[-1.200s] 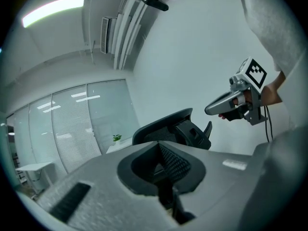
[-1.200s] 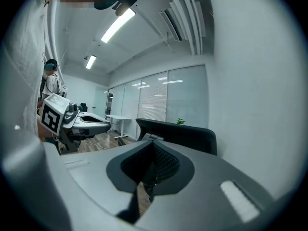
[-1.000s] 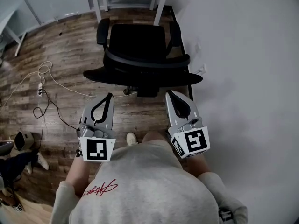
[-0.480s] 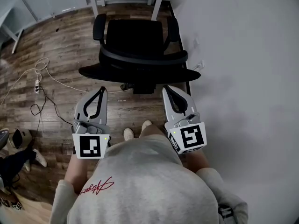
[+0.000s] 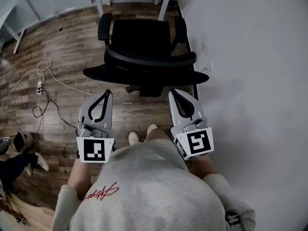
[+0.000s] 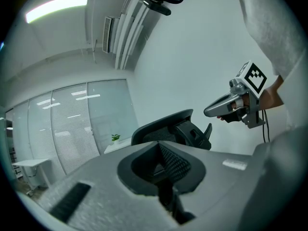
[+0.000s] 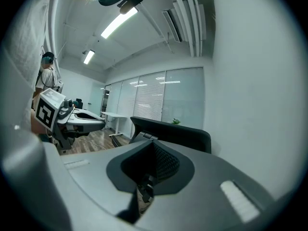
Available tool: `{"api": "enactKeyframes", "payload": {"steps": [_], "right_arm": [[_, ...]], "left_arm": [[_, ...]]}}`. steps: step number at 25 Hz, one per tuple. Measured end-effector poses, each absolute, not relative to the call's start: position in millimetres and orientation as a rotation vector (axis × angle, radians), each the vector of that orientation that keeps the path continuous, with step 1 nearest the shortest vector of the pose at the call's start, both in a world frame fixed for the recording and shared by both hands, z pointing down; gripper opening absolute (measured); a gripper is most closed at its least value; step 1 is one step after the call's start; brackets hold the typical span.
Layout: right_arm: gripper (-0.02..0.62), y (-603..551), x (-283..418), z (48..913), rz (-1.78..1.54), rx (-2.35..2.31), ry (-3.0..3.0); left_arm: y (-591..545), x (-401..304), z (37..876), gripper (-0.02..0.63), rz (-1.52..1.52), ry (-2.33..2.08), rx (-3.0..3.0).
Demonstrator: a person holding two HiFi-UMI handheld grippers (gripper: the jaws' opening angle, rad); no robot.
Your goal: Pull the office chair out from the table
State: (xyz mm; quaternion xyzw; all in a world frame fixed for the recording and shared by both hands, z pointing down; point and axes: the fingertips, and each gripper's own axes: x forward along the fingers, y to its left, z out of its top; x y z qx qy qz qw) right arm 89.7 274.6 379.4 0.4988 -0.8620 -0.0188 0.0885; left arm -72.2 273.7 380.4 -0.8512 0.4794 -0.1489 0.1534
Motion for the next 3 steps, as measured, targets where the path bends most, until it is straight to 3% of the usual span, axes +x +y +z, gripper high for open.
{"api": "enactKeyframes", "payload": {"steps": [3], "right_arm": [[0.002, 275.5, 88.0, 380.6, -0.047, 1.475, -2.578]], "left_arm": [[274.7, -71.1, 381.4, -0.003, -0.429, 1.372, -2.438]]}}
